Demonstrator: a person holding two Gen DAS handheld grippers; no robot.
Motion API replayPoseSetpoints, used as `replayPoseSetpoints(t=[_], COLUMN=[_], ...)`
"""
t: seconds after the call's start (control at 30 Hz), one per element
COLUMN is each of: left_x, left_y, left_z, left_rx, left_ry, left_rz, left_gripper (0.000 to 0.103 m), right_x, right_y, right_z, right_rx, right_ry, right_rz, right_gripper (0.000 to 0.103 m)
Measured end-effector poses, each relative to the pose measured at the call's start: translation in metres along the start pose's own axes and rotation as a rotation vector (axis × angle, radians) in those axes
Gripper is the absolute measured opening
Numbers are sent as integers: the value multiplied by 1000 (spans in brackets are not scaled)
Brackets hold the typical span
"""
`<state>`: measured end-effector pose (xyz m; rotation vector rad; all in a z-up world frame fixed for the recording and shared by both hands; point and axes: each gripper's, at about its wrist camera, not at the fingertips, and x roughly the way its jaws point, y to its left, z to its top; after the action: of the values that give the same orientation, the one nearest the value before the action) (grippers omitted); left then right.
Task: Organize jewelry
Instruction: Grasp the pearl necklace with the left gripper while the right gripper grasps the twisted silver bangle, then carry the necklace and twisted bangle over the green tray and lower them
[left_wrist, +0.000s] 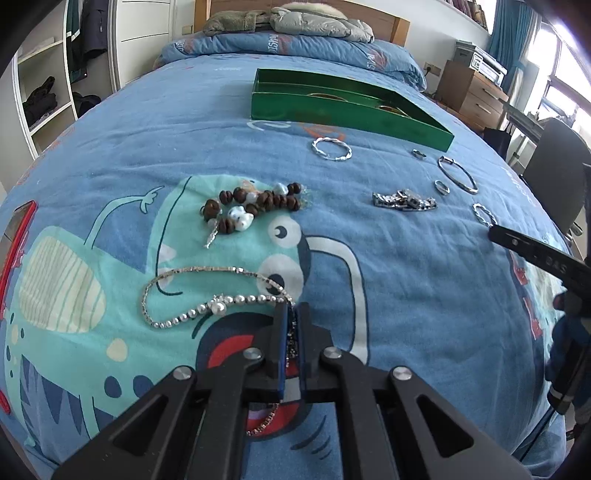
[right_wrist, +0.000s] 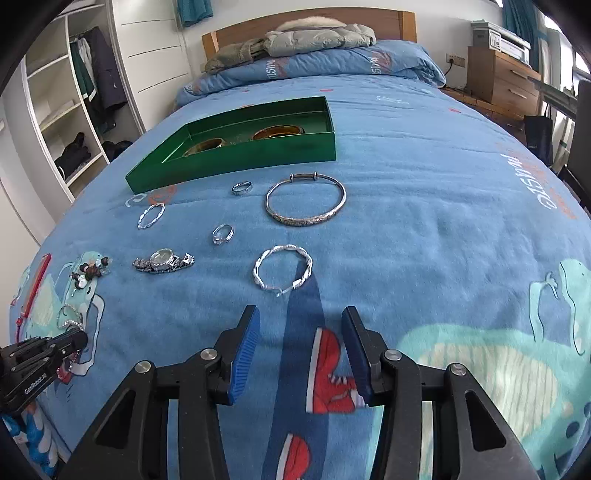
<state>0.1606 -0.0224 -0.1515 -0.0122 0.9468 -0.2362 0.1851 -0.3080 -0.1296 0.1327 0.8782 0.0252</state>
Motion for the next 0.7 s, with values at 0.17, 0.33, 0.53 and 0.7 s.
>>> replayPoseSetpoints(t=[0.17,0.33,0.53,0.7], left_x=[-3,-10,-39,-61], left_y=[1,5,10,11], left_z=[1,3,19,62], left_rx=[-13,-25,-31,-26], left_ry=[-10,-19,-70,-145], left_rz=[9,27,15,-35], left_gripper=[3,3,3,3], right_x=[16,19,2,-18], right_y=[9,15,13,14], right_z=[14,18,16,38], right_rx=[-48,-101,-105,-104], right_ry=[-9,-12,-38,-108], right_rz=[-5,-18,13,36], right_gripper=[44,40,39,39])
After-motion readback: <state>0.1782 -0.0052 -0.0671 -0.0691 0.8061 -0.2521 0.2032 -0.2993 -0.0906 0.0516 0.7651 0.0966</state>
